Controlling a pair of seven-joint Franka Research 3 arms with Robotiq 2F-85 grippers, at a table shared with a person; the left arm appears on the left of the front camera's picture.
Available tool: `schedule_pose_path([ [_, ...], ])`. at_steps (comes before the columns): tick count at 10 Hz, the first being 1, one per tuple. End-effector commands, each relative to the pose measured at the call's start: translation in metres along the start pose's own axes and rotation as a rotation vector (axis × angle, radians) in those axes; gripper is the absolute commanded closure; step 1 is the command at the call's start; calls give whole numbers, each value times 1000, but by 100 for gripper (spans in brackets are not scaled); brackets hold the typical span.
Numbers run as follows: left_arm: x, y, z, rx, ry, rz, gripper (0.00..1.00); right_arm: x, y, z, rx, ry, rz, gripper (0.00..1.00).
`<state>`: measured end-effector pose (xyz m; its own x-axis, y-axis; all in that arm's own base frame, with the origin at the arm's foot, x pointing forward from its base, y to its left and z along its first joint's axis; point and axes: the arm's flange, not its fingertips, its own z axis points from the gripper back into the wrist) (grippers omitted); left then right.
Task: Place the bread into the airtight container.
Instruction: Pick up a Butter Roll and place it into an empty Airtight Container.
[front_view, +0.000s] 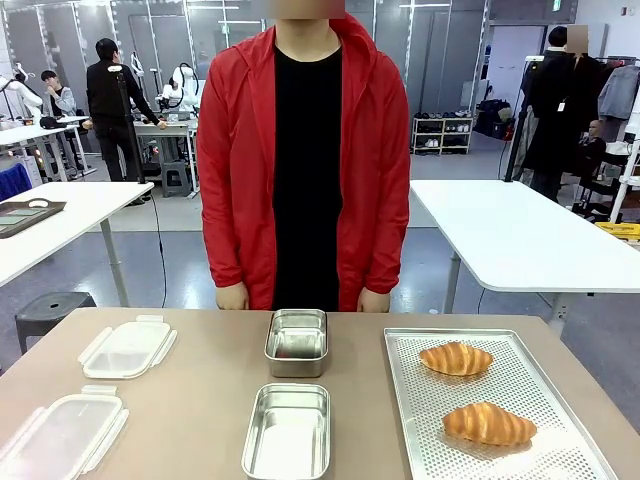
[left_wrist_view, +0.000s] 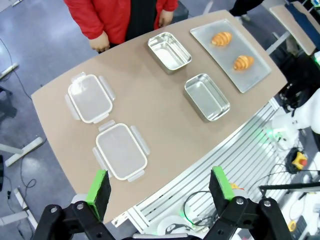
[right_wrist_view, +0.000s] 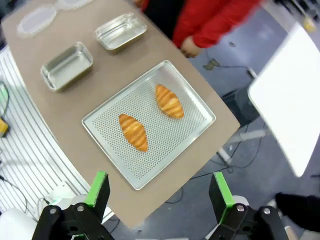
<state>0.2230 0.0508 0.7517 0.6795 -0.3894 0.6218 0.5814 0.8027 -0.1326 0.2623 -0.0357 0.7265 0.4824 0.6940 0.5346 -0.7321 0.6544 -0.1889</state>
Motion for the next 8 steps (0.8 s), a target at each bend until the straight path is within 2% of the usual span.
schedule_pose_path([
  [1, 4, -1, 2, -8, 0, -11, 0, 17, 3, -13, -5, 18, 207, 0],
  [4, 4, -1, 2, -8, 0, -11, 0, 37, 25, -76, 55, 88, 420, 0],
  [8, 4, -1, 2, -8, 0, -11, 0, 27, 51, -173, 129, 204, 554, 0],
])
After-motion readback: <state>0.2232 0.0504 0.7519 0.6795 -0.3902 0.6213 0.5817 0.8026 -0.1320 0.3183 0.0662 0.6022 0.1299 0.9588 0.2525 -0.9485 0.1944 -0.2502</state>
